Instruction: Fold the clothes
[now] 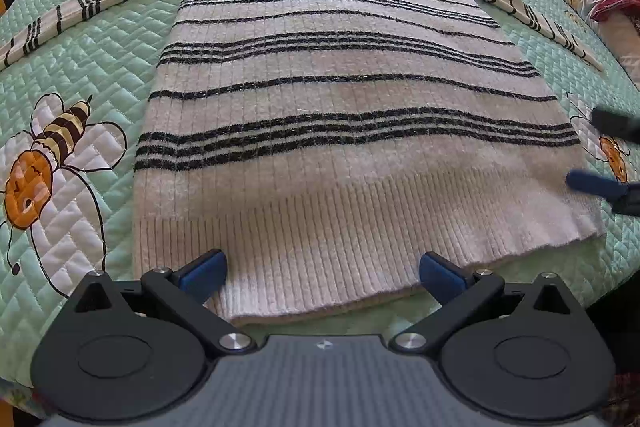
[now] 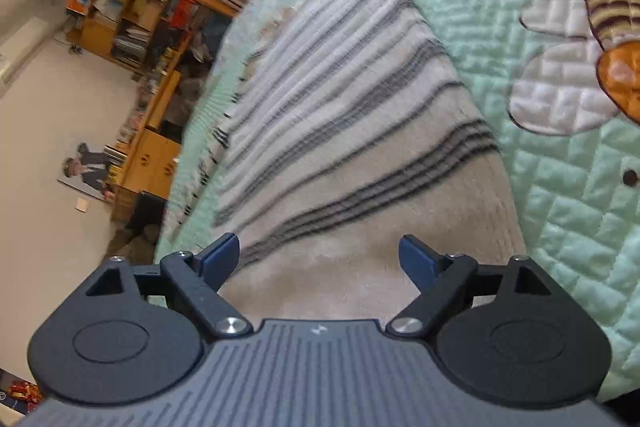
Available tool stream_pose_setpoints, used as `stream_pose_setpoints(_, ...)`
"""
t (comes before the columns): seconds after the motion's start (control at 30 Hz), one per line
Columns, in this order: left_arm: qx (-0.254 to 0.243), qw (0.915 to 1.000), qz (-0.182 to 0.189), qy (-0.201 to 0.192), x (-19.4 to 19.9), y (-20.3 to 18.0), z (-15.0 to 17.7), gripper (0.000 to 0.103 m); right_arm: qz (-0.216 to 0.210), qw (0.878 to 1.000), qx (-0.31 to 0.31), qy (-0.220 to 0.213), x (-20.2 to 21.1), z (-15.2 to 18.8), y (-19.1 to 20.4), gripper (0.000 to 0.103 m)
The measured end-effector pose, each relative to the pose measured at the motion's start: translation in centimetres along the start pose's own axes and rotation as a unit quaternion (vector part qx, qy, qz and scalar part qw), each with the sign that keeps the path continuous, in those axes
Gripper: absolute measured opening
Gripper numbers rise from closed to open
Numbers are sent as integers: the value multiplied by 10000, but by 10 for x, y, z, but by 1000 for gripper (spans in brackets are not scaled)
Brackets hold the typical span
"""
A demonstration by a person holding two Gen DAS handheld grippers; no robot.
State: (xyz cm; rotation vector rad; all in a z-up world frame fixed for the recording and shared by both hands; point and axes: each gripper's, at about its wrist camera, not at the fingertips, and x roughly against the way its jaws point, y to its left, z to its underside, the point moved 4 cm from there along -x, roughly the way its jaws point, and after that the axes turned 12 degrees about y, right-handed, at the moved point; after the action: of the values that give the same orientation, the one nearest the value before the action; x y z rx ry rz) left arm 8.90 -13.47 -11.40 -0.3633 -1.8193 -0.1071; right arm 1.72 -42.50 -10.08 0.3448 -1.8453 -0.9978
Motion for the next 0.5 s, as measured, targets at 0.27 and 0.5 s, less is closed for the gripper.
stream_pose_setpoints(0.27,60,9999,113,30,3,4,2,102,23,10000,34,-55,8,-2,3,87)
stream_pose_setpoints(0.5,188,9996,147,126,4,8,1,102,-446,9986,206,-202,9,-9,21,87)
